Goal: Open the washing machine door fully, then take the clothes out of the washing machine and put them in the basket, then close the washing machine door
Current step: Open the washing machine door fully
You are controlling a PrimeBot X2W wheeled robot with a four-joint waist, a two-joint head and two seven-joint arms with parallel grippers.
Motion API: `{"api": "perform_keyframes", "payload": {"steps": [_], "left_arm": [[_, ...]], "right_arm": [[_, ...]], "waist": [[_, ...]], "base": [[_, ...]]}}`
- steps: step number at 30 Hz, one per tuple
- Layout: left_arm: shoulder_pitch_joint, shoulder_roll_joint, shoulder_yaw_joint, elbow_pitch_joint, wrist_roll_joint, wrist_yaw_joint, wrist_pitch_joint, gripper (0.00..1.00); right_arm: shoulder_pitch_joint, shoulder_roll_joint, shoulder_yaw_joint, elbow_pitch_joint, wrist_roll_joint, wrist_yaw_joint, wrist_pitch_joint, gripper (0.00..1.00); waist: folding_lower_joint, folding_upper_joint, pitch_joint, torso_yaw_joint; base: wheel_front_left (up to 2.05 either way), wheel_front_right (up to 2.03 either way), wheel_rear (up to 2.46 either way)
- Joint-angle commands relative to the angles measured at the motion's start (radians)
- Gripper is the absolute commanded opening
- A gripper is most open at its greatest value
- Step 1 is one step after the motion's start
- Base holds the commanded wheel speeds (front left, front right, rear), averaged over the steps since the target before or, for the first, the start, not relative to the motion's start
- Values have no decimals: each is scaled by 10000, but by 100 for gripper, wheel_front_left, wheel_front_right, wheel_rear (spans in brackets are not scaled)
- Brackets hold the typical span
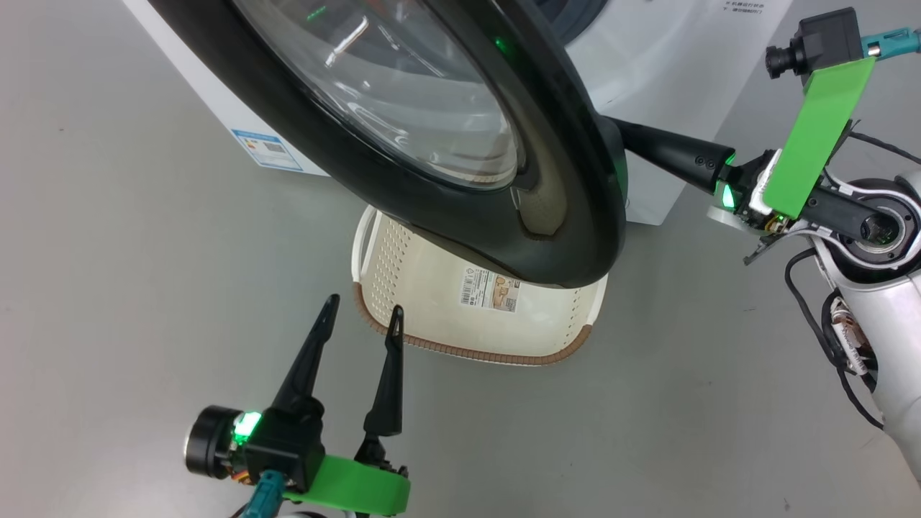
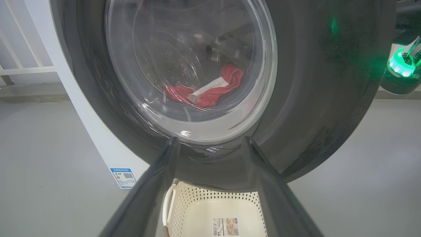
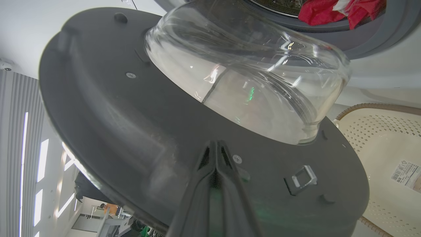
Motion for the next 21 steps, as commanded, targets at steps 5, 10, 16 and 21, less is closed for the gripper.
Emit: {"api": "perform_keyframes", "payload": {"steps": [5,10,16,21], "left_arm": [[86,103,315,-253,44,-44,-78,100],[98,103,308,-196,16,-150,-78,100],[186,103,407,-142,60,-243,-78,100],[226,102,616,-88,75,-378,-78,100]], "right_arm": [[168,124,-79,-367,-564,79,-334,0],[232,86,-201,-225,-939,79,-860,0],[503,-44,-230,-134,-1373,79,-1713,82],[1046,-246,-130,-225,-1458,79,-2202,100]], "waist": [[0,0,-36,34],[0,0,-115,50],[0,0,-298,-25],[0,0,-400,-144]], "base": [[0,0,0],[0,0,0],[0,0,0],[0,0,0]]}}
